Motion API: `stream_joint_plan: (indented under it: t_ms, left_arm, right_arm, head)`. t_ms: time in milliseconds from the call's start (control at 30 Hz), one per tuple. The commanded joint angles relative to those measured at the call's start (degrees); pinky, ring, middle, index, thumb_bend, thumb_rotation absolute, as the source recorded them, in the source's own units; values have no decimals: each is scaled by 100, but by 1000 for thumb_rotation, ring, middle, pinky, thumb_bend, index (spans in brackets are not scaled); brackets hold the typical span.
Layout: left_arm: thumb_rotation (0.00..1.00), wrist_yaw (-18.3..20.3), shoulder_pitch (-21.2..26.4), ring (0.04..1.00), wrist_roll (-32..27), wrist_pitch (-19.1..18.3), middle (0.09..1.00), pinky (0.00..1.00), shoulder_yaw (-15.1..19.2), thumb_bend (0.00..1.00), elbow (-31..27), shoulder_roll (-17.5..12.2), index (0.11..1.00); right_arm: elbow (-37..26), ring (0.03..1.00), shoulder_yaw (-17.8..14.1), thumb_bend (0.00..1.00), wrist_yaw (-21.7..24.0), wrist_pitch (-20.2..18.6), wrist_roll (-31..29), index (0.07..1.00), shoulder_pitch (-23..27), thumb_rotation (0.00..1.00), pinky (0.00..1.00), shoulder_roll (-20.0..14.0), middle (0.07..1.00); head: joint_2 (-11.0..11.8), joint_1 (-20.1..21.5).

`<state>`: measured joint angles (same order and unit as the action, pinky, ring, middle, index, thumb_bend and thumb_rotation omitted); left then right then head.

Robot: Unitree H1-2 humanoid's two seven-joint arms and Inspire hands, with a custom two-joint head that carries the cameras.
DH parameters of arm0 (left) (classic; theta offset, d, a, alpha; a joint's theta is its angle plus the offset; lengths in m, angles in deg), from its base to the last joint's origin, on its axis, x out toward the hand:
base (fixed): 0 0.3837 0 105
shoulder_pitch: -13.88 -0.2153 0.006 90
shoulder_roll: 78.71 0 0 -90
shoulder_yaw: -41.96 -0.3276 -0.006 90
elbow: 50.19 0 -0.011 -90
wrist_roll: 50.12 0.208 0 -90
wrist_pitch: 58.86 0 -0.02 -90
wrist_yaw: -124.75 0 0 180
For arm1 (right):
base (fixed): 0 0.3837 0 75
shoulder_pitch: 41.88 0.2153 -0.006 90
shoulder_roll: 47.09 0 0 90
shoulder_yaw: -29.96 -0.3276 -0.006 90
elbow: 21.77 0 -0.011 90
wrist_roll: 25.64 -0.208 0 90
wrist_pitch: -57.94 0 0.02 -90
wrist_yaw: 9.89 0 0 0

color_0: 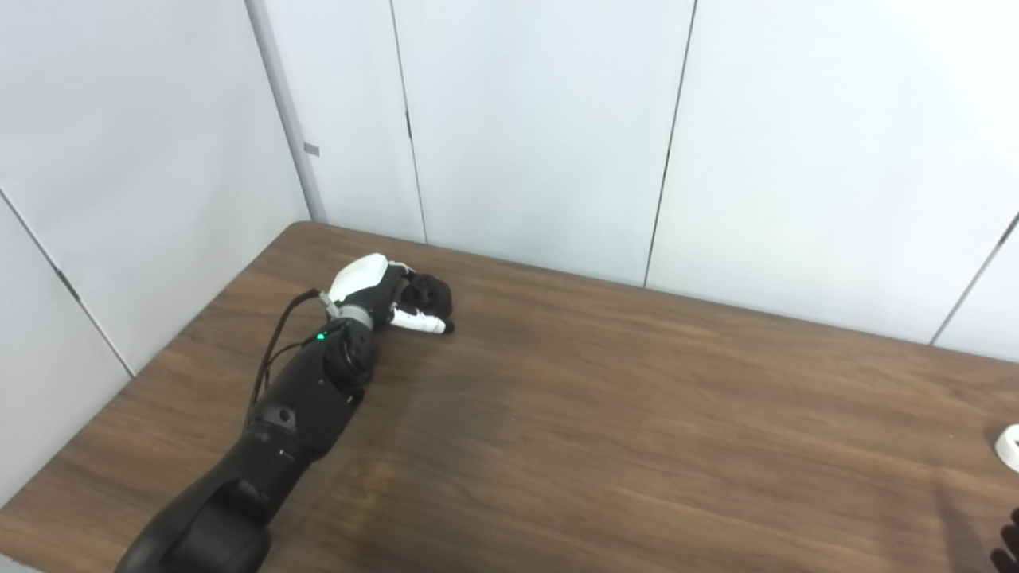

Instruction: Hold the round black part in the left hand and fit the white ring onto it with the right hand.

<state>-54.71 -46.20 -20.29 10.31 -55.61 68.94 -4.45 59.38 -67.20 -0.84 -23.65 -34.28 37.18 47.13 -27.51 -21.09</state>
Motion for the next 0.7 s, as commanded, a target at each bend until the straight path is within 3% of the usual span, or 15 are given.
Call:
stream_joint_plan:
  t_ms: [0,667]
  left_arm:
    - [334,-82,268,1000,119,-45,953,1000,14,886,-94,-248,778]
    - [280,-135,243,1000,66,-46,927,1000,63,858,-97,-214,705]
  right_arm:
    - [151,1000,90,633,-4,15,-103,1000,-203,1000,1000,162,1000]
    - [120,1000,68,647,-22,-26,-122,1000,-258,1000,1000,149,1000]
  head:
    - [-2,-3]
    - [-49,-45]
